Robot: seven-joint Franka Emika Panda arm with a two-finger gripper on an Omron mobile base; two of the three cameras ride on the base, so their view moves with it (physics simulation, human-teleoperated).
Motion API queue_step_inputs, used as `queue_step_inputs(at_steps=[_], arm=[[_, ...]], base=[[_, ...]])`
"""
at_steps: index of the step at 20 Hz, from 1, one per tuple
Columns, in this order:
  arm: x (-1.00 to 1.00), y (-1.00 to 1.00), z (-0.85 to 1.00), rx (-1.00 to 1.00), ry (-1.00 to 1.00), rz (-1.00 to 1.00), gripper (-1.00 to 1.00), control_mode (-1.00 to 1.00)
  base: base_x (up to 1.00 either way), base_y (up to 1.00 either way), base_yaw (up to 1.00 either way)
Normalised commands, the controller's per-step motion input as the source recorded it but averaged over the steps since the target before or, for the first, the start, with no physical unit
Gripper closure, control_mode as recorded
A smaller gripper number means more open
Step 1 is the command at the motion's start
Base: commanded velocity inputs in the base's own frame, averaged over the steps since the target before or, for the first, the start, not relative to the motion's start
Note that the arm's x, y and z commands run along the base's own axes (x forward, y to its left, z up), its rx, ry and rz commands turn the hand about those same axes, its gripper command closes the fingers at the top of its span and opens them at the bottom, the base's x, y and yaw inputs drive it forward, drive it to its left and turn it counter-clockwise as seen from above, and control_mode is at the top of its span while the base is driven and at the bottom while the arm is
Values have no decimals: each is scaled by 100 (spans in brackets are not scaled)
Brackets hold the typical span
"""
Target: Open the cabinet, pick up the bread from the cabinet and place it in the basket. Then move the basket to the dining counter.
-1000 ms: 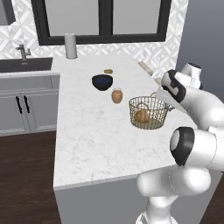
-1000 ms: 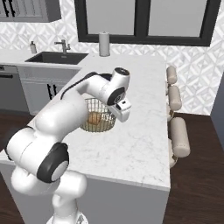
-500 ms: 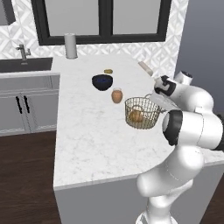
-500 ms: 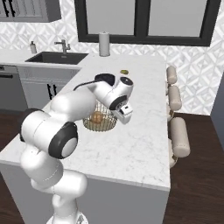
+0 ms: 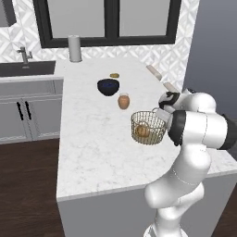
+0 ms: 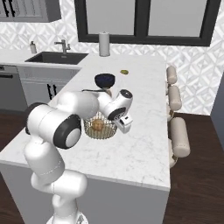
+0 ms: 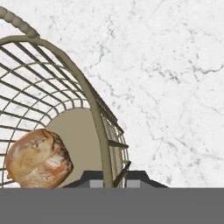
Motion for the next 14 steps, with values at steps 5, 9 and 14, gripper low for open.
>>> queue_step_inputs(at_steps=[5,9,14], arm=[[32,4,-52,0,0,-1,100,-100],[37,21,-49,0,-1,-3,100,-100],[13,35,-39,-2,-2,-4,-100,-100]], base=[[0,0,0],[0,0,0],[0,0,0]])
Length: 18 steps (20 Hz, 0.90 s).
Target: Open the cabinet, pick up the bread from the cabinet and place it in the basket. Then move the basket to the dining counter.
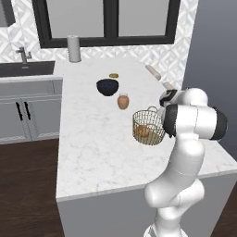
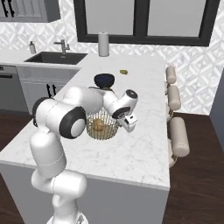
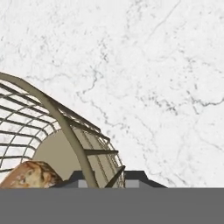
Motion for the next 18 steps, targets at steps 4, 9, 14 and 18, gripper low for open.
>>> queue_step_inputs(at_steps=[4,9,14,18], arm=[[-14,10,12,-4,0,0,-100,-100],[-32,2,59,-3,-2,1,-100,-100],[-98,0,69,-5,-8,4,-100,-100],[-100,17,44,-13,-20,11,-100,-100]], base=[[0,0,0],[0,0,0],[0,0,0],[0,0,0]])
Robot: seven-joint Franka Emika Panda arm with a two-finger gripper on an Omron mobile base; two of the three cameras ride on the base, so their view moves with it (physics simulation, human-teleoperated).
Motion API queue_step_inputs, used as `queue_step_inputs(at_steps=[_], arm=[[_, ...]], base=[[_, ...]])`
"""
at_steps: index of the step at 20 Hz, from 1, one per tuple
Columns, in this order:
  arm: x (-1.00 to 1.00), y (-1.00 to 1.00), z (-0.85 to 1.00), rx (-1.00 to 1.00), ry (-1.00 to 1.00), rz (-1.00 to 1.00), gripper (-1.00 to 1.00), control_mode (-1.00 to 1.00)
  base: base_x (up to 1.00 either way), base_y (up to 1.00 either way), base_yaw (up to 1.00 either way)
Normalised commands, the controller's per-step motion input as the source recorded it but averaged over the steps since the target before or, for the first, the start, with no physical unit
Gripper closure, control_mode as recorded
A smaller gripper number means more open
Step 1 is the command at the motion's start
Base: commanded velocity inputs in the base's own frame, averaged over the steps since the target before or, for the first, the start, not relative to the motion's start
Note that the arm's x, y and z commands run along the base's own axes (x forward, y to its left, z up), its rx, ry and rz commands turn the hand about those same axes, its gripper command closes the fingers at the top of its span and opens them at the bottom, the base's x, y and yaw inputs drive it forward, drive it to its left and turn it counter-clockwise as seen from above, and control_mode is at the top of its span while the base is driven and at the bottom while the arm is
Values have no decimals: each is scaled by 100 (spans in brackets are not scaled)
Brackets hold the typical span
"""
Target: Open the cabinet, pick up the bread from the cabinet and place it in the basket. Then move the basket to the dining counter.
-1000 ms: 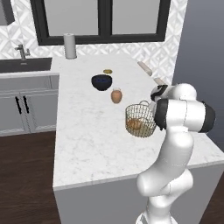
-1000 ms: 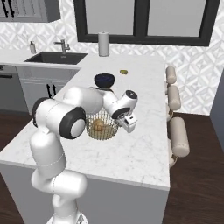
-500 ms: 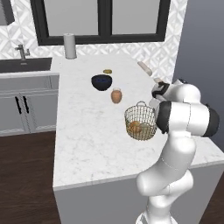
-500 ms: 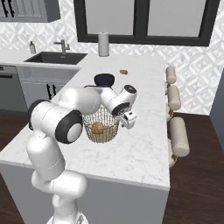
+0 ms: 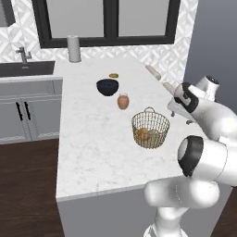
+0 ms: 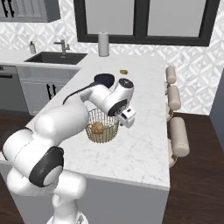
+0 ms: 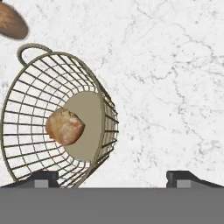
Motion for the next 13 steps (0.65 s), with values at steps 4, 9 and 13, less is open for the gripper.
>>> queue_step_inputs(at_steps=[4,9,13], arm=[[-100,43,45,-18,-20,14,-100,-100],[-100,57,33,-16,-12,2,-100,-100],[-100,50,16,-15,-9,0,-100,-100]], base=[[0,0,0],[0,0,0],[0,0,0]])
